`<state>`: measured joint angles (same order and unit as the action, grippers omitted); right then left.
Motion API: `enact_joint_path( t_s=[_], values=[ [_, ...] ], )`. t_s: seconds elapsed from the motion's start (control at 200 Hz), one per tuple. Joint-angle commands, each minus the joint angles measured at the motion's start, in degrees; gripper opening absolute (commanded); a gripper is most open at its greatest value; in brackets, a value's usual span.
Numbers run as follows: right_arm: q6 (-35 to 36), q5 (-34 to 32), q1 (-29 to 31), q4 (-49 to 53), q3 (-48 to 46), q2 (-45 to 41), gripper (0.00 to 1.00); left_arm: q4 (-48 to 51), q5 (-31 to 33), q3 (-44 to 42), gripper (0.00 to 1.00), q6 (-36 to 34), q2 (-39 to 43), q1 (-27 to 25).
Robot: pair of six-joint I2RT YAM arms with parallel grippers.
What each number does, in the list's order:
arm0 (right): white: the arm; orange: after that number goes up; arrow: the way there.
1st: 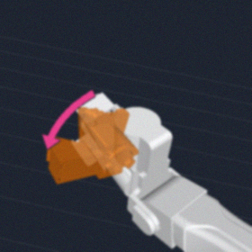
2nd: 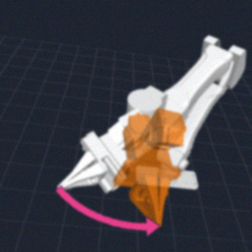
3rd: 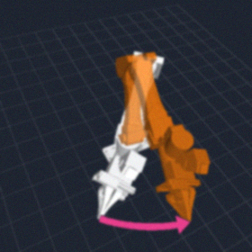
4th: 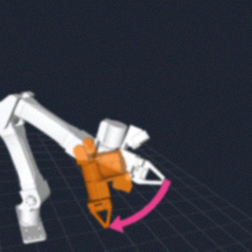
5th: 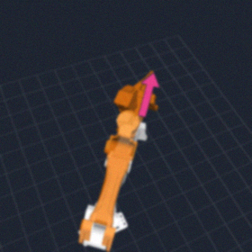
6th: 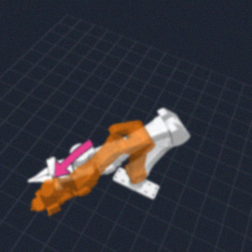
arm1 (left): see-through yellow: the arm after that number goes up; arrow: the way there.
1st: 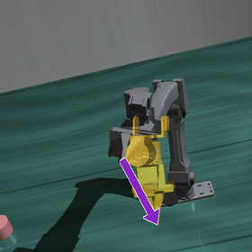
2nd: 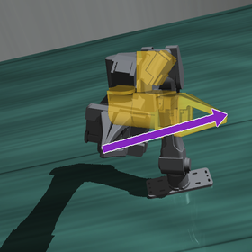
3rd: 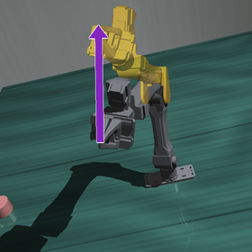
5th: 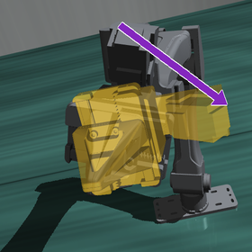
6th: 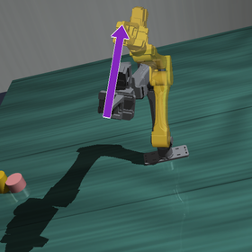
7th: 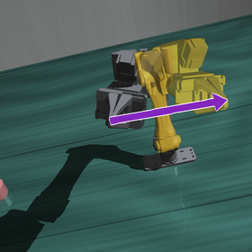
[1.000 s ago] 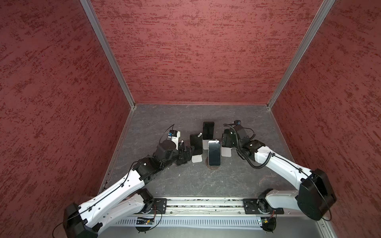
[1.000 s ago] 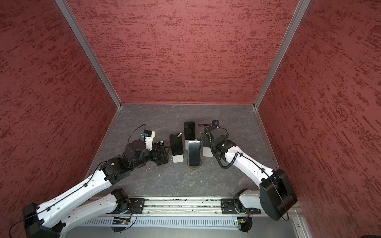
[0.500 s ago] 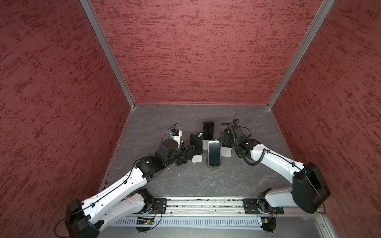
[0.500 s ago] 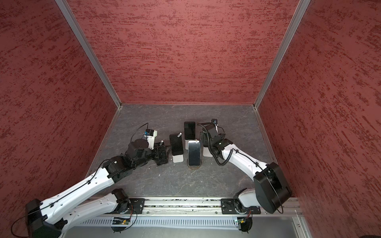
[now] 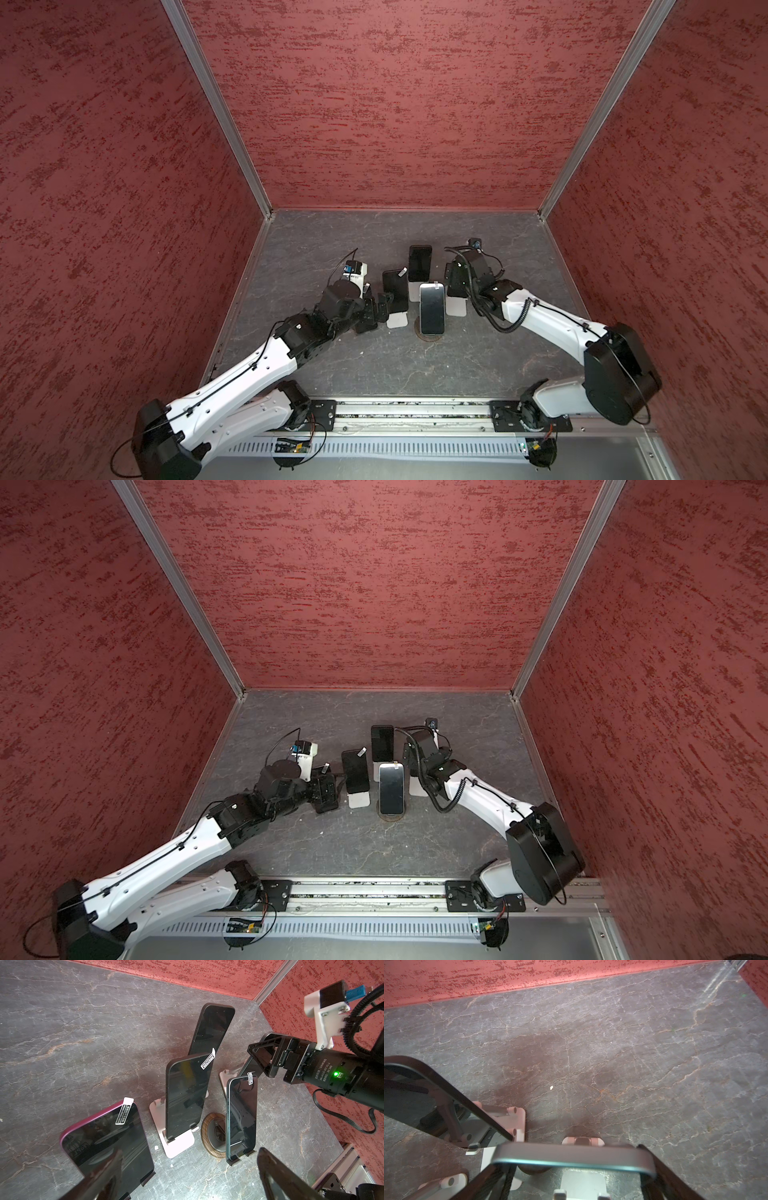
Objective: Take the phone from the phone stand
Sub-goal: 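Lift the black phone up out of the white stand with the right gripper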
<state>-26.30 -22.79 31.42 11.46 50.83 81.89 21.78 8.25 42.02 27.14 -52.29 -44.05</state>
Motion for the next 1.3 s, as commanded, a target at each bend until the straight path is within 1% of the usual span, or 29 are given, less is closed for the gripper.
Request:
enact_joint_path(
  t_s=[0.0, 0.22, 0.361, 0.576, 0.802, 1.102, 1.127, 1.298],
  values=[
    [-0.96, -1.56, 0.31, -1.6, 0.05, 0.89, 0.88, -1.92, 0.89, 1.55, 0.99, -1.03, -0.22, -0.24],
    [-1.12, -1.73, 0.31, -1.45, -0.01, 1.08, 0.8, -1.9, 0.55, 1.41, 0.99, -1.02, -0.6, -0.24],
    [-1.11, -1.91, 0.31, -1.4, 0.1, 2.88, 0.72, -1.97, 0.54, 1.31, 0.99, -1.09, -0.71, -0.29],
    [-1.12, -2.09, 0.4, -1.42, -0.07, 3.02, 0.64, -1.95, 0.45, 1.27, 0.99, -1.47, -0.71, -0.33],
    [-0.83, -2.09, 0.48, -1.6, -0.31, 2.8, 0.54, -1.79, 0.52, 1.15, 0.99, -1.46, -0.79, -0.37],
    [0.02, -1.31, 0.48, -3.03, -1.33, 1.67, 0.47, -1.55, 0.71, 1.13, 1.0, -1.56, -0.71, -0.38],
    [0.03, -1.17, 0.48, -3.21, -1.47, -0.03, 0.47, -1.56, 0.71, 1.02, 1.0, -1.54, -0.71, -0.49],
    [-0.06, -0.6, 0.48, -3.28, -1.69, -2.61, 0.45, -1.32, 0.8, 1.04, 1.0, -1.53, -0.79, -0.51]
  ],
)
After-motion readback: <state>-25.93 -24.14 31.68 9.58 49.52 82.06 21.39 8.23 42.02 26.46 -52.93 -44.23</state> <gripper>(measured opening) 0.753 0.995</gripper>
